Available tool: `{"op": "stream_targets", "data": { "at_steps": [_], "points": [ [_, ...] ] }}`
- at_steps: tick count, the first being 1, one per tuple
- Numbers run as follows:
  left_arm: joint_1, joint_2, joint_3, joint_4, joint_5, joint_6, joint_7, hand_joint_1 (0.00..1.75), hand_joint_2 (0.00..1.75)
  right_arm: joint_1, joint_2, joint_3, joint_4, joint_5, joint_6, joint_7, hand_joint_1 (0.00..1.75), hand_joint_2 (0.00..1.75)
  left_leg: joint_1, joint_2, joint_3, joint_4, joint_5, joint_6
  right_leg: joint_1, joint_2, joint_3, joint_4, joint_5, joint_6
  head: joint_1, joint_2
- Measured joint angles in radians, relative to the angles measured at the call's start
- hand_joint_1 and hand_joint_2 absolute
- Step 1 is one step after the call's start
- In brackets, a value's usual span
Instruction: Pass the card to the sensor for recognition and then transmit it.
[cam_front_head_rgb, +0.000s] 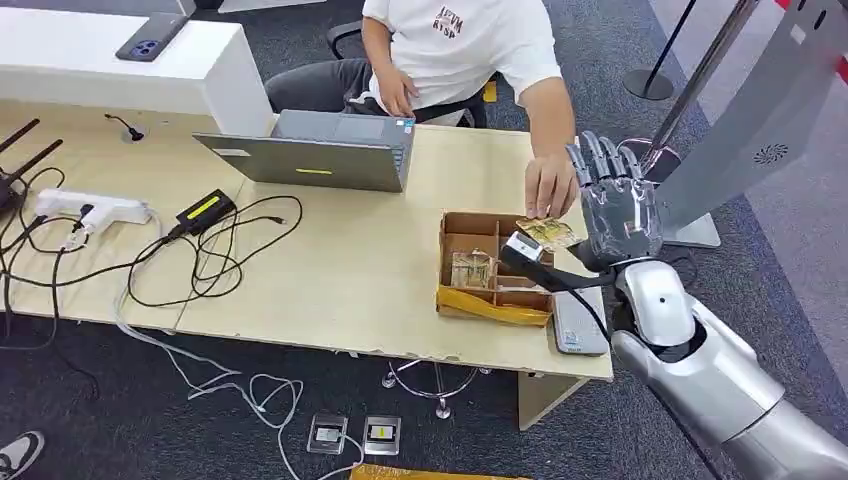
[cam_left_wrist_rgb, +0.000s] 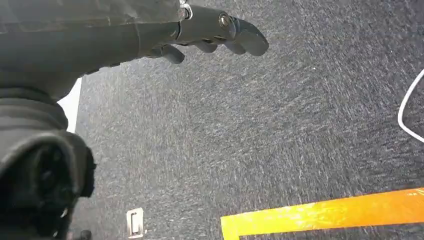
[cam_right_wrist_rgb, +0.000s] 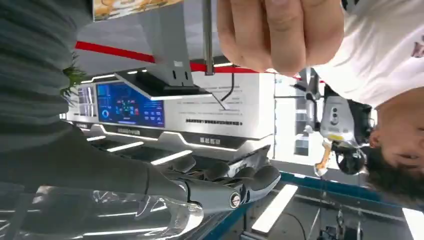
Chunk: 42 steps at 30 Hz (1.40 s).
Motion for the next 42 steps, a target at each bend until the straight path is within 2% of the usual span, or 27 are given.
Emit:
{"op": "stream_targets", "data": {
  "at_steps": [4,5,6,7,8,9,11,12,13,14,15,16,36,42],
  "points": [
    [0.000,0.000,-0.011,-0.003,0.003,0.000,0.000,0.00,0.00,-0.020,0.000,0.000,0.044,-0.008,-0.015,-0.008,0.02,1.75,0.000,0.000,0.000,0.000,0.000,0.000,0.000,0.000,0.000,0.000,0.000,0.000,0.000,0.000],
    [0.000,0.000,-0.015,-0.004,0.004,0.000,0.000,0.00,0.00,-0.022,0.001,0.000,0.052,-0.010,-0.018,-0.010,0.30,1.75,0.000,0.000,0.000,0.000,0.000,0.000,0.000,0.000,0.000,0.000,0.000,0.000,0.000,0.000],
    [0.000,0.000,-0.018,-0.005,0.005,0.000,0.000,0.00,0.00,-0.023,0.001,0.000,0.059,-0.010,-0.021,-0.010,0.30,1.75,0.000,0.000,0.000,0.000,0.000,0.000,0.000,0.000,0.000,0.000,0.000,0.000,0.000,0.000],
    [0.000,0.000,-0.021,-0.006,0.006,0.000,0.000,0.00,0.00,-0.024,0.001,0.000,0.067,-0.011,-0.025,-0.012,0.80,1.75,0.000,0.000,0.000,0.000,0.000,0.000,0.000,0.000,0.000,0.000,0.000,0.000,0.000,0.000],
    [0.000,0.000,-0.023,-0.007,0.008,0.000,0.000,0.00,0.00,-0.024,0.002,0.000,0.074,-0.015,-0.030,-0.013,0.86,1.75,0.000,0.000,0.000,0.000,0.000,0.000,0.000,0.000,0.000,0.000,0.000,0.000,0.000,0.000],
    [0.000,0.000,-0.025,-0.008,0.010,0.000,0.000,0.00,0.00,-0.024,0.002,0.000,0.078,-0.018,-0.034,-0.013,0.86,1.75,0.000,0.000,0.000,0.000,0.000,0.000,0.000,0.000,0.000,0.000,0.000,0.000,0.000,0.000],
    [-0.001,0.000,-0.029,-0.008,0.011,-0.001,0.000,0.00,0.00,-0.025,0.002,0.000,0.089,-0.019,-0.039,-0.013,0.58,1.75,0.000,0.000,0.000,0.000,0.000,0.000,0.000,0.000,0.000,0.000,0.000,0.000,0.000,0.000],
    [-0.002,0.000,-0.031,-0.008,0.011,-0.001,0.000,0.00,0.00,-0.025,0.002,0.000,0.092,-0.022,-0.040,-0.013,0.56,1.75,0.000,0.000,0.000,0.000,0.000,0.000,0.000,0.000,0.000,0.000,0.000,0.000,0.000,0.000],
    [-0.002,0.000,-0.035,-0.008,0.010,-0.002,0.000,0.00,0.00,-0.025,0.002,0.000,0.095,-0.025,-0.042,-0.013,1.22,1.75,0.000,0.000,0.000,0.000,0.000,0.000,0.000,0.000,0.000,0.000,0.000,0.000,0.000,0.000],
    [-0.003,0.001,-0.039,-0.008,0.010,-0.003,0.000,0.00,0.00,-0.025,0.002,0.000,0.096,-0.026,-0.044,-0.013,1.59,1.75,0.000,0.000,0.000,0.000,0.000,0.000,0.000,0.000,0.000,0.000,0.000,0.000,0.000,0.000],
    [-0.004,0.001,-0.043,-0.008,0.010,-0.003,0.000,0.00,0.00,-0.025,0.002,0.000,0.099,-0.028,-0.046,-0.013,1.59,1.75,0.000,0.000,0.000,0.000,0.000,0.000,0.000,0.000,0.000,0.000,0.000,0.000,0.000,0.000],
    [-0.005,0.000,-0.044,-0.008,0.009,-0.003,0.000,0.00,0.00,-0.024,0.002,0.000,0.101,-0.030,-0.047,-0.013,1.73,1.75,0.000,0.000,0.000,0.000,0.000,0.000,0.000,0.000,0.000,0.000,0.000,0.000,0.000,0.000],
    [-0.011,0.000,-0.052,-0.008,0.035,0.000,-0.001,0.00,0.00,-0.021,0.011,0.011,0.125,-0.059,-0.042,-0.040,1.75,1.75,0.000,0.000,0.000,0.000,0.000,0.000,0.000,0.000,0.000,0.000,0.000,0.000,0.000,0.000],
    [-0.010,0.000,-0.058,-0.008,0.056,0.003,-0.006,0.00,0.00,-0.015,0.019,0.015,0.126,-0.077,-0.062,-0.048,1.75,1.75,0.000,0.000,0.000,0.000,0.000,0.000,0.000,0.000,0.000,0.000,0.000,0.000,0.000,0.000]
  ]
}}
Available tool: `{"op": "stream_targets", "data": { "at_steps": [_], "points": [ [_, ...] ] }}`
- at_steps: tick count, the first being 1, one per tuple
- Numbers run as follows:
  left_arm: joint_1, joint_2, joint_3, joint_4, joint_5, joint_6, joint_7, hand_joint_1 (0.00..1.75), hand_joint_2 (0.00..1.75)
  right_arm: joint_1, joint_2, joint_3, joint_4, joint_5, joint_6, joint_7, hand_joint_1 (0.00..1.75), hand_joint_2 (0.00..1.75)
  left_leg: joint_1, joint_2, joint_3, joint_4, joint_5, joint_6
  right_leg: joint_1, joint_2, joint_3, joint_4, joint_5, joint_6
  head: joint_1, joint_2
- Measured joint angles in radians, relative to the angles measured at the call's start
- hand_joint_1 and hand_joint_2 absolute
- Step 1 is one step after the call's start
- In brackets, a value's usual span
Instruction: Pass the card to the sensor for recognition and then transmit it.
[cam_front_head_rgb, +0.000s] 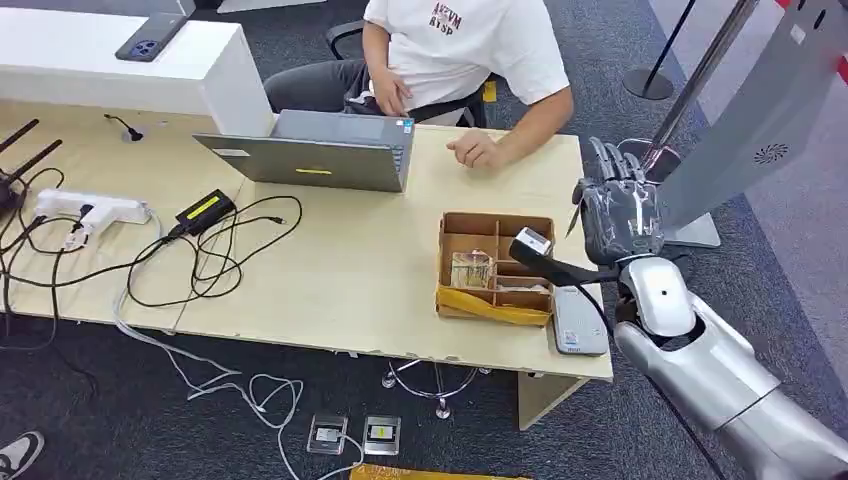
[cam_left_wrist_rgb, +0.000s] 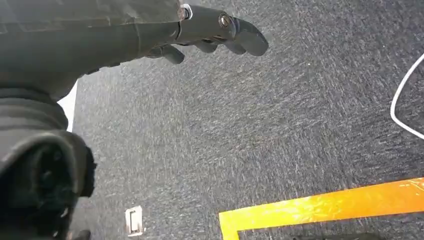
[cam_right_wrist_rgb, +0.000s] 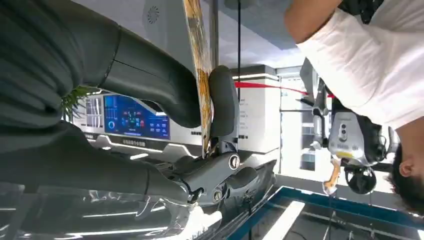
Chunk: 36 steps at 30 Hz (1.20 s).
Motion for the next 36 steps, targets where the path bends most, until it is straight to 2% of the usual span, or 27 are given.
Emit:
{"op": "stream_targets", "data": {
  "at_steps": [5,6,11,19,28,36],
  "points": [
    [0.001,0.000,-0.002,0.000,0.023,0.003,0.000,0.00,0.00,0.030,-0.002,-0.003,-0.001,-0.026,-0.048,0.013,1.75,1.75,0.000,0.000,0.001,0.000,0.000,0.000,0.000,0.000,0.000,0.000,0.000,0.000,0.000,0.000],
    [0.001,0.000,-0.002,0.000,0.030,0.004,0.000,0.00,0.00,0.041,-0.003,-0.007,-0.002,-0.036,-0.067,0.019,1.75,1.75,0.000,0.001,0.017,0.000,0.000,0.000,0.000,0.000,-0.001,0.000,0.001,0.000,0.000,0.000],
    [0.004,-0.004,-0.010,0.000,0.056,0.005,0.000,0.00,0.00,0.119,-0.024,-0.055,-0.006,-0.095,-0.177,0.029,1.75,1.75,0.000,0.000,0.017,0.001,0.001,0.000,0.000,0.000,0.000,0.000,0.002,0.000,0.000,0.000],
    [0.004,-0.006,-0.010,0.000,0.063,0.006,-0.001,0.00,0.00,0.250,-0.070,-0.160,-0.018,-0.140,-0.264,0.047,1.75,1.75,0.000,0.000,0.017,0.001,0.001,0.000,0.000,0.000,0.001,-0.001,0.002,0.001,0.000,0.000],
    [0.005,-0.005,-0.010,0.000,0.060,0.007,0.008,0.00,0.00,0.385,-0.102,-0.266,-0.030,-0.150,-0.291,0.037,1.75,1.75,0.000,0.000,0.016,0.001,0.001,0.000,0.000,0.000,0.000,-0.001,0.002,0.001,0.000,0.000],
    [0.004,-0.005,-0.011,-0.001,0.039,0.007,0.005,0.00,0.00,0.483,-0.101,-0.333,-0.041,-0.119,-0.242,0.015,1.75,1.75,0.000,0.000,0.017,0.001,0.001,-0.001,0.000,0.001,0.000,-0.001,0.002,0.001,0.000,0.000]
  ]
}}
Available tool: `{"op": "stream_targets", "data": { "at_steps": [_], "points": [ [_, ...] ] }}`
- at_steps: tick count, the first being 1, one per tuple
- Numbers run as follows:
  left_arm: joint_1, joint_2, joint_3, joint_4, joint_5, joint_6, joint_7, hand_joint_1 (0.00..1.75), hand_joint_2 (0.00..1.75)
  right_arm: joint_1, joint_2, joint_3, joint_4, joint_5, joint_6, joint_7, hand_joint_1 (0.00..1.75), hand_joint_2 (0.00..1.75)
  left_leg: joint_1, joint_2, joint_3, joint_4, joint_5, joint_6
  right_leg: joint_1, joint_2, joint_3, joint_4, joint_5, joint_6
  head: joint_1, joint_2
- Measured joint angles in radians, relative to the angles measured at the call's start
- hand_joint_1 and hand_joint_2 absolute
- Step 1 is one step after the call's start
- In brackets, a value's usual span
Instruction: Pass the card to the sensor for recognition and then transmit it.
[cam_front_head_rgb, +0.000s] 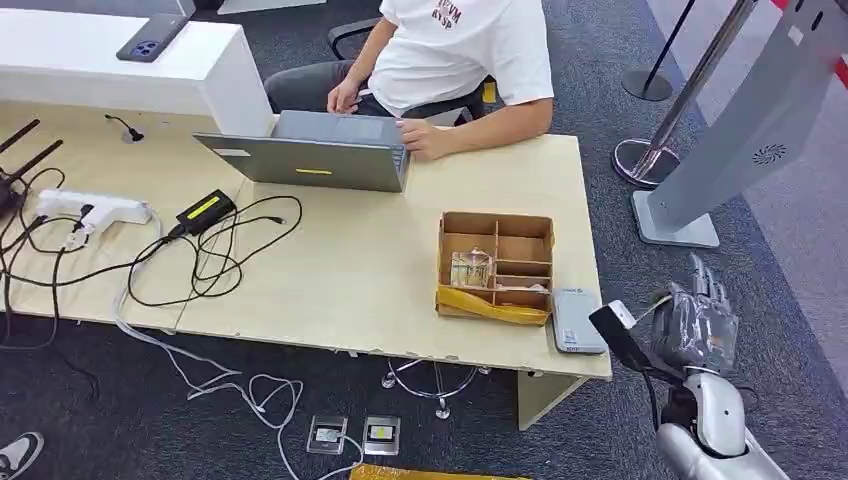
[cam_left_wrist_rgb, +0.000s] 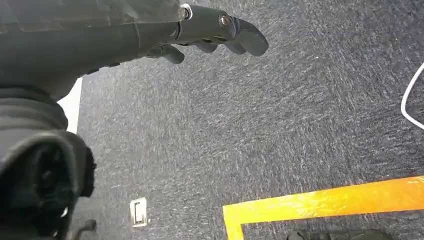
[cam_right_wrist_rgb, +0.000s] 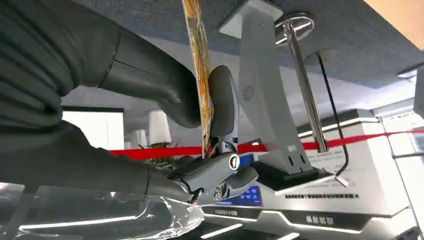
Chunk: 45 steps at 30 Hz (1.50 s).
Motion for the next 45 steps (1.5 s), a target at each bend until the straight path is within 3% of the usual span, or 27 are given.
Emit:
{"op": "stream_targets", "data": {
  "at_steps": [8,23,34,45],
  "points": [
    [-0.001,0.000,-0.004,-0.006,0.002,-0.001,0.000,0.00,0.00,0.017,0.012,-0.008,-0.004,0.018,0.041,-0.037,1.75,1.75,0.000,0.000,0.000,0.000,0.000,0.000,0.000,0.001,0.000,0.000,0.000,0.000,0.000,0.000],
    [-0.004,0.002,-0.036,-0.024,0.023,-0.002,0.006,0.00,0.00,-0.062,0.126,0.035,0.061,0.011,0.077,-0.115,1.75,1.75,0.000,0.001,0.000,0.000,0.000,0.000,0.000,0.001,0.000,0.000,0.000,0.000,0.000,0.000],
    [-0.005,0.002,-0.050,-0.030,0.052,0.000,0.005,0.00,0.00,-0.116,0.179,0.054,0.196,-0.064,0.063,-0.144,1.75,1.75,0.000,0.001,0.000,0.000,0.000,0.000,0.000,0.000,0.000,0.000,0.000,0.000,0.000,0.000],
    [-0.005,0.002,-0.051,-0.030,0.068,0.000,0.007,0.00,0.00,-0.120,0.195,0.054,0.314,-0.147,0.026,-0.164,1.75,1.75,0.000,0.001,0.000,0.000,0.000,0.000,0.000,0.001,0.000,0.000,0.000,0.000,0.001,0.000]
  ]
}}
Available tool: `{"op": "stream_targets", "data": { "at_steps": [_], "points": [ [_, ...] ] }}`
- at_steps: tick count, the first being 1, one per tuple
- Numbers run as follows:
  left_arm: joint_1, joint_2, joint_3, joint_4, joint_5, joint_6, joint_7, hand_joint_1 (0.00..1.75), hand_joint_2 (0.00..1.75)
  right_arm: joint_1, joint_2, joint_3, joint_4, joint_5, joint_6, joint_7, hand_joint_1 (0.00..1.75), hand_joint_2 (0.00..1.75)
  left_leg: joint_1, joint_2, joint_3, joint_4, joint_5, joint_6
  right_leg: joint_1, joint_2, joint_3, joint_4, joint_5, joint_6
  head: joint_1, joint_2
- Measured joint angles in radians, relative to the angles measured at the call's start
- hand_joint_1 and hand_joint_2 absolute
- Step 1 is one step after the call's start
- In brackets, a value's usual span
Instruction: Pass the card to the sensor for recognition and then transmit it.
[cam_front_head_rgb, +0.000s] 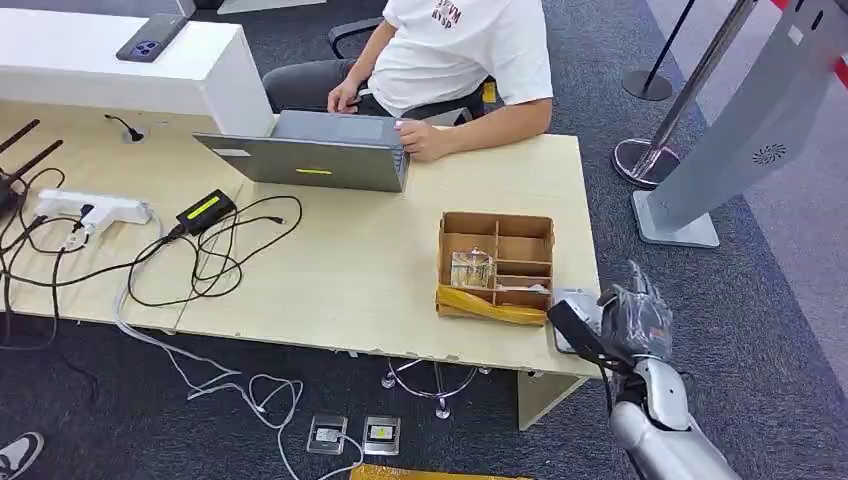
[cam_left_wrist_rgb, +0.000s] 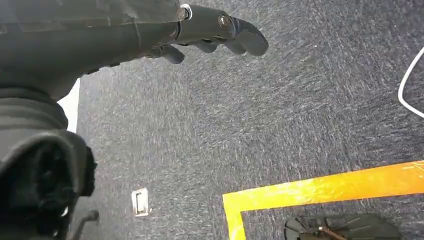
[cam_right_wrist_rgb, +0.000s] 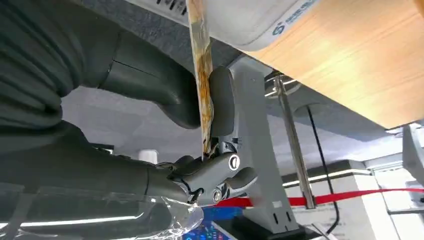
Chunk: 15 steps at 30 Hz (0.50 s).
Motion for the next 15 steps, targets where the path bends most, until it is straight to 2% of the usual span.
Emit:
{"op": "stream_targets", "data": {
  "at_steps": [15],
  "points": [
    [0.000,0.000,0.000,0.000,0.007,0.000,0.000,0.00,0.00,0.000,0.023,0.000,0.087,-0.020,-0.006,-0.028,1.75,1.75,0.000,0.000,0.000,0.000,0.000,0.000,0.000,0.000,0.000,0.000,0.000,0.000,0.000,0.000]
  ]
}}
